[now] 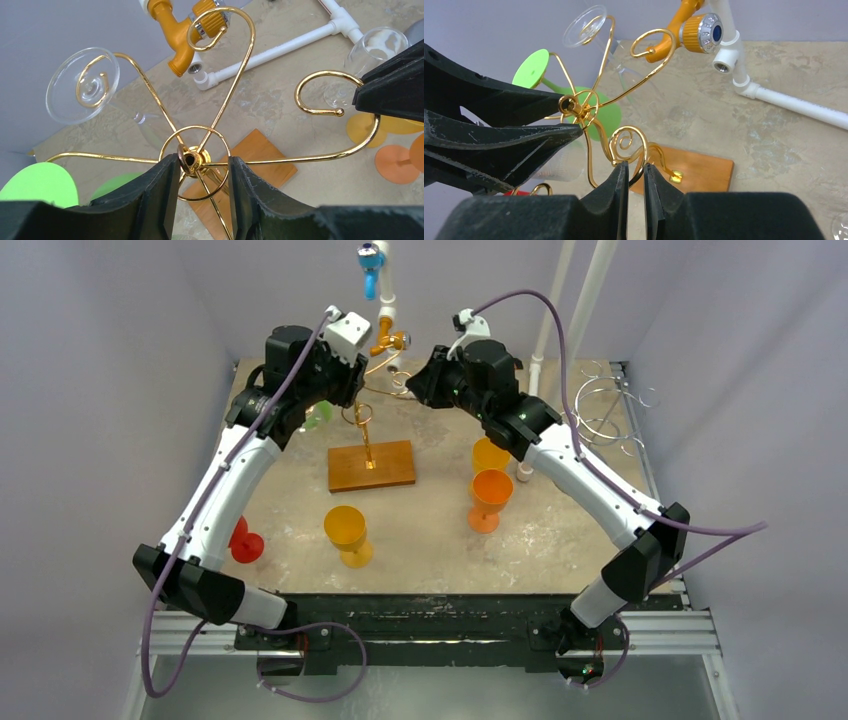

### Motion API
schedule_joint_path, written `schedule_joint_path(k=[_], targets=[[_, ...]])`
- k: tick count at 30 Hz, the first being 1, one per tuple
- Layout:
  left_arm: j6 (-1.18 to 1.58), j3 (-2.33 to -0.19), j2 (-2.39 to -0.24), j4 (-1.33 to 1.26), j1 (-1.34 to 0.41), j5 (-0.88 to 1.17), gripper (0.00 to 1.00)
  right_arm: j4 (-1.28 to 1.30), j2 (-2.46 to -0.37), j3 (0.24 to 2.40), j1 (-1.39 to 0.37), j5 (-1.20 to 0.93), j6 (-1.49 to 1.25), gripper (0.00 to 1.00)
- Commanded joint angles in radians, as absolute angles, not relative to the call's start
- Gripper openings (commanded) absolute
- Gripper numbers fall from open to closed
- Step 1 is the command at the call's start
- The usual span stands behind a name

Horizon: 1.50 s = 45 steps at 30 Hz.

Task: Place the wine glass upside down on the wine glass rack
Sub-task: Adjust the wine rack at the center of the board.

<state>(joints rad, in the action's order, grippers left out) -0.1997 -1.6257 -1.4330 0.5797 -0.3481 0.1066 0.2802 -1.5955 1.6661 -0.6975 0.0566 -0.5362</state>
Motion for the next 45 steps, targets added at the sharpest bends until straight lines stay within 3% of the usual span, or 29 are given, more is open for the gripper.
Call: schedule_joint_path(k=[1, 17, 35, 41, 45], targets=[[-0.19, -1.639, -1.442, 0.534, -0.342, 0.071, 0.4, 0.219, -1.559, 1.638, -0.702, 0.022, -0.526, 0.12], [-0.239, -1.615, -1.38, 0.548, -0.342, 0.045, 0.33, 0.193, -1.539, 1.601, -0.822, 0.044, -0.535, 0.07], [-0.244, -1.576, -1.369, 0.547, -0.342, 0.082, 0.32, 0.2, -1.506, 1.524, -0.834, 0.08, -0.587, 0.07], [-0.235, -1.565, -1.381, 0.532, -0.342, 0.1, 0.33, 0.244, -1.55, 1.586, -0.828, 0.11, -0.592, 0.17], [-0.211, -1.582, -1.382, 0.516, -0.342, 0.131, 0.39, 0.248, -1.566, 1.591, -0.803, 0.104, -0.606, 0.2]])
